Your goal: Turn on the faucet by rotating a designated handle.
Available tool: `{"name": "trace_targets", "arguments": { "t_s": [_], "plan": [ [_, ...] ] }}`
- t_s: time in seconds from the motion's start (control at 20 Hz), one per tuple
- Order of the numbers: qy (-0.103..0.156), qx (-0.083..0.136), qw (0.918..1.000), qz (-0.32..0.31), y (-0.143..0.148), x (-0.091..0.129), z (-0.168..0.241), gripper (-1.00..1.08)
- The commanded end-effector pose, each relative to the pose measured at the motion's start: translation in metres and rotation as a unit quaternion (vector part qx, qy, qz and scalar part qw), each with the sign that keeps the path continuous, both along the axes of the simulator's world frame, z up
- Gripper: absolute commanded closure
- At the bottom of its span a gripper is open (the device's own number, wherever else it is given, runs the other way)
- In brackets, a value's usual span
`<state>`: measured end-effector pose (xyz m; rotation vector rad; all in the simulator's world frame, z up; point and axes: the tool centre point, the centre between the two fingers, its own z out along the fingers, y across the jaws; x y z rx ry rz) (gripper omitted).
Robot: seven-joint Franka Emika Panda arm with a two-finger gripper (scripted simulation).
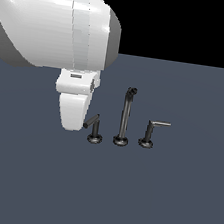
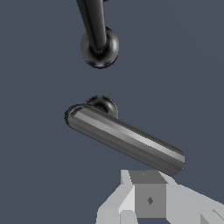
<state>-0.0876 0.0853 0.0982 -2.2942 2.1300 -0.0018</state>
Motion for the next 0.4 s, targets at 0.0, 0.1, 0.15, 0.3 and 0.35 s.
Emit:
{"name": "trace_targets", "arguments": {
  "t_s": [0.0, 0.1, 0.15, 0.3, 0.35],
  "plan": [
    [0.002, -0.002, 1.0, -0.007, -0.016, -0.005, 0.0, 1.08],
    [0.003, -0.003, 1.0, -0.007, -0.024, -0.009, 0.0, 1.08],
    [0.003, -0.003, 1.0, -0.007, -0.027, -0.012, 0.0, 1.08],
    [0.004, -0.003, 1.0, -0.008, -0.039, -0.017, 0.0, 1.08],
    [0.004, -0.003, 1.0, -0.008, -0.039, -0.017, 0.0, 1.08]
  ]
}}
